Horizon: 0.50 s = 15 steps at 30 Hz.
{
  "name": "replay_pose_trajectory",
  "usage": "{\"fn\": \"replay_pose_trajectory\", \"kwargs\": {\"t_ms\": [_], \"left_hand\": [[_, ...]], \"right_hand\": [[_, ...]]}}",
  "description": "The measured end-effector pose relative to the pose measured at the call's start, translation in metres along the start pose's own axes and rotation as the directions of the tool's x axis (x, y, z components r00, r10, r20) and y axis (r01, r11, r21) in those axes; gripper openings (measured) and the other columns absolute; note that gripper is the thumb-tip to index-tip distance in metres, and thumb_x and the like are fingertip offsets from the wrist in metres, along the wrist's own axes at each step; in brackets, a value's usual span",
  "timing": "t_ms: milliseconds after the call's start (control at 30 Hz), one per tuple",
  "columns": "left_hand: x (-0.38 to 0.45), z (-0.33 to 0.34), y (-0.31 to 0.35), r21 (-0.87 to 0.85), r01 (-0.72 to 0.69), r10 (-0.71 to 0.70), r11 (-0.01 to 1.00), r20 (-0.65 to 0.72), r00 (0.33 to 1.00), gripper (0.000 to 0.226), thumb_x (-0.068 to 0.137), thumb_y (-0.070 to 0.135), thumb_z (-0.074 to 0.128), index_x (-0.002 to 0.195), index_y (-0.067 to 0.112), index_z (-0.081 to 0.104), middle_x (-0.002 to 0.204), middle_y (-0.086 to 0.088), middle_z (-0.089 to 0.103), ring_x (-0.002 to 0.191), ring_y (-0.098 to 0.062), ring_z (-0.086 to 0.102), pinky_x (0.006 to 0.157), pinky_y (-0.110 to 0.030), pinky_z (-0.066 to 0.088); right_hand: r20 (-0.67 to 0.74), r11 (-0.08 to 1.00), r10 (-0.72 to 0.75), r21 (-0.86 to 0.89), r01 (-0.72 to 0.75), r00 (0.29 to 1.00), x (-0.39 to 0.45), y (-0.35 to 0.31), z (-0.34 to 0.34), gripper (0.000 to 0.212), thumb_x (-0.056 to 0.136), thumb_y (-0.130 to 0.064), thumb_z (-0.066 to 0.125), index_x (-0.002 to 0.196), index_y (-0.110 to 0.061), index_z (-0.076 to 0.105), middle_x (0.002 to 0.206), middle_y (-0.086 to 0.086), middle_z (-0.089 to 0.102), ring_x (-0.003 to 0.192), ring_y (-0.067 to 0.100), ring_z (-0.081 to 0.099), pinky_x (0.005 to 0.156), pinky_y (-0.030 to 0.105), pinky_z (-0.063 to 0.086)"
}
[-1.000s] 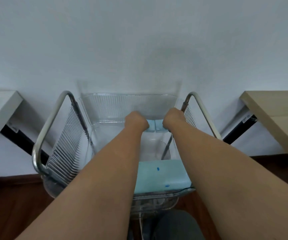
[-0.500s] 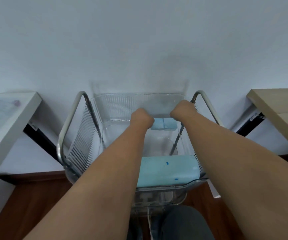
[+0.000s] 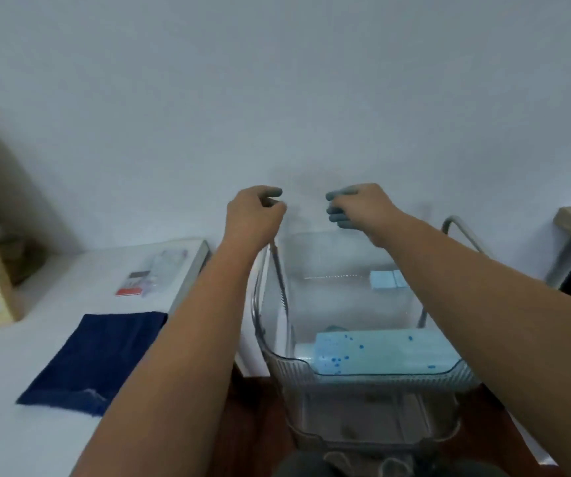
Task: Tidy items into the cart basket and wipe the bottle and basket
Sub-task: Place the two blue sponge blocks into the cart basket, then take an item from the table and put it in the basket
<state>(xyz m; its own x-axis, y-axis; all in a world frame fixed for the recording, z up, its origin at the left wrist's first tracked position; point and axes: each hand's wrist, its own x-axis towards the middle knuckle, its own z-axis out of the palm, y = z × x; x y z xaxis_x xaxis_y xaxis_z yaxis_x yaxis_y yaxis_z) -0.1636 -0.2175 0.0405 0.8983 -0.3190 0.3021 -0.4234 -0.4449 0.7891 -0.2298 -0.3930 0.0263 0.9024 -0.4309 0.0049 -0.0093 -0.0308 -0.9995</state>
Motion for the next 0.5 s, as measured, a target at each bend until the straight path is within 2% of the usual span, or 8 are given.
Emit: {"fn": "replay_pose_trajectory", "kwargs": {"t_ms": [100,133,167,233,300,367,433,500], "left_hand": [[0.008,-0.079,-0.029,0.060,0.058,-0.051,0.996,-0.123,0.991,0.027,0.084,0.020,0.064,0.110,0.023,0.071,0.083,0.008,0.068,0.069,-0.003,0.060,0.062,-0.015,0.043],[0.010,-0.101,-0.044,0.099,0.110,-0.095,0.989,-0.144,0.985,0.028,0.085,0.020,0.064,0.112,0.023,0.070,0.088,0.005,0.069,0.071,-0.004,0.060,0.062,-0.016,0.043],[0.011,-0.121,-0.061,0.143,0.170,-0.148,0.975,-0.151,0.977,0.028,0.086,0.021,0.064,0.114,0.022,0.069,0.096,0.002,0.069,0.074,-0.006,0.060,0.063,-0.017,0.044],[0.013,-0.153,-0.096,0.242,0.291,-0.262,0.925,-0.147,0.954,0.031,0.088,0.022,0.064,0.118,0.020,0.067,0.112,-0.004,0.068,0.087,-0.015,0.060,0.077,-0.025,0.047],[0.013,-0.174,-0.127,0.323,0.373,-0.345,0.870,-0.143,0.928,0.035,0.088,0.024,0.065,0.123,0.017,0.065,0.124,-0.007,0.063,0.100,-0.023,0.059,0.087,-0.031,0.045],[0.012,-0.186,-0.153,0.386,0.423,-0.402,0.820,-0.138,0.905,0.040,0.089,0.025,0.065,0.126,0.013,0.063,0.130,-0.008,0.061,0.113,-0.027,0.058,0.091,-0.032,0.042],[0.014,-0.189,-0.171,0.428,0.449,-0.440,0.785,-0.127,0.889,0.038,0.090,0.028,0.063,0.124,0.012,0.064,0.127,-0.007,0.063,0.114,-0.028,0.058,0.090,-0.032,0.041],[0.021,-0.186,-0.186,0.452,0.453,-0.450,0.768,-0.122,0.884,0.016,0.091,0.030,0.060,0.098,0.019,0.070,0.099,-0.003,0.068,0.098,-0.027,0.060,0.091,-0.038,0.045]], "right_hand": [[0.105,0.997,0.025,0.072,-0.033,0.994,-0.003,-0.010,0.058,0.009,0.080,0.012,0.044,0.079,0.019,0.049,0.082,0.013,0.030,0.068,0.019,0.025,0.064,0.035,0.014],[0.155,0.997,0.041,0.056,-0.050,0.987,-0.003,-0.011,0.079,0.008,0.081,0.011,0.044,0.076,0.015,0.049,0.081,0.013,0.030,0.068,0.019,0.025,0.062,0.032,0.015],[0.213,0.996,0.066,0.042,-0.077,0.975,-0.003,-0.010,0.099,0.014,0.082,0.011,0.044,0.072,0.002,0.048,0.076,0.011,0.029,0.064,0.017,0.025,0.061,0.031,0.015],[0.308,0.989,0.128,0.026,-0.143,0.943,0.001,-0.003,0.136,0.033,0.085,0.010,0.046,0.069,-0.017,0.035,0.066,0.002,0.024,0.054,0.013,0.021,0.057,0.030,0.013],[0.340,0.983,0.181,-0.026,-0.183,0.923,0.007,0.007,0.170,0.034,0.085,0.008,0.048,0.072,-0.019,0.031,0.063,-0.001,0.022,0.051,0.012,0.020,0.054,0.030,0.013],[0.335,0.972,0.233,-0.100,-0.211,0.913,0.013,0.018,0.198,0.028,0.084,0.004,0.050,0.073,-0.016,0.035,0.061,0.000,0.027,0.048,0.012,0.023,0.049,0.027,0.017],[0.317,0.955,0.284,-0.173,-0.239,0.905,0.018,0.025,0.220,0.021,0.084,-0.004,0.055,0.071,-0.012,0.042,0.062,0.004,0.036,0.046,0.014,0.029,0.043,0.026,0.025],[0.293,0.943,0.316,-0.200,-0.265,0.902,0.026,0.030,0.236,0.015,0.085,-0.012,0.060,0.076,-0.010,0.048,0.064,0.005,0.040,0.049,0.016,0.035,0.044,0.026,0.031]]}}
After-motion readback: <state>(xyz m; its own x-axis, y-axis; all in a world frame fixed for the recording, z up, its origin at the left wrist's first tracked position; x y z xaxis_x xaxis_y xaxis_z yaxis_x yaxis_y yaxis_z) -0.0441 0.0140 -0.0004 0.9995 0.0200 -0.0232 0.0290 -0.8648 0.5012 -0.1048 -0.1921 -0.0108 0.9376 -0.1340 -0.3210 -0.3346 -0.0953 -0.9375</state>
